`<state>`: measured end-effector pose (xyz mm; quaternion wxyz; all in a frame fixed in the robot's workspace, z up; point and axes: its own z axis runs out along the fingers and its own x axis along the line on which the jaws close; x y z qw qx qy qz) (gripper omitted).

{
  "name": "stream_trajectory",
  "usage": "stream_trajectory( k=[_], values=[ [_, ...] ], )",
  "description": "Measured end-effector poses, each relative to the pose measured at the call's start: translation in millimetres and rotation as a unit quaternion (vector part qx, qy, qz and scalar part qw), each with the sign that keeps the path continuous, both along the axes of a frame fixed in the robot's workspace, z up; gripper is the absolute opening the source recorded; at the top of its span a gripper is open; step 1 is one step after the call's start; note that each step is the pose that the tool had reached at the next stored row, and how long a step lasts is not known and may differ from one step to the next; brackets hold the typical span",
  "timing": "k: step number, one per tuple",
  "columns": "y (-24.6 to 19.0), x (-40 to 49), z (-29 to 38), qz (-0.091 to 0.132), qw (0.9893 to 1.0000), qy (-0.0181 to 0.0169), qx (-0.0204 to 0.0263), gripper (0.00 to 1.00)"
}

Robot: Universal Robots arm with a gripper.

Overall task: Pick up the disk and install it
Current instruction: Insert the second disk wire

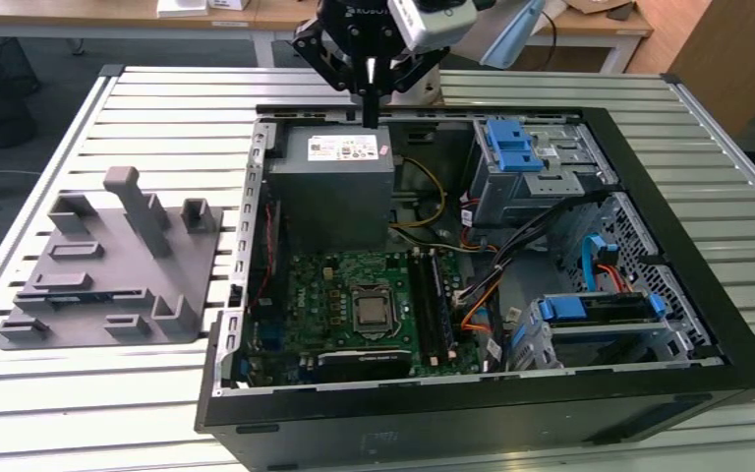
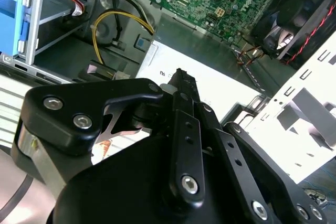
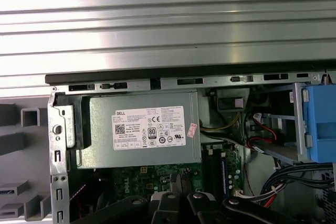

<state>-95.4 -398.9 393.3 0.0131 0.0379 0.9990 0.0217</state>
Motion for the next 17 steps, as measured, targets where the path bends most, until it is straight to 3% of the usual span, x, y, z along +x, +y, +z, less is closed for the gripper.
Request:
stream_trajectory(
  k=[8,16,17],
  values=[
    [0.0,5.2,0.0,0.000,1.0000,0.0000,0.0000,0.11],
    [0.0,31.8,-0.1,0.000,1.0000,0.0000,0.0000,0.11],
    [0.0,41.1,-0.1,0.000,1.0000,0.0000,0.0000,0.11]
  ],
)
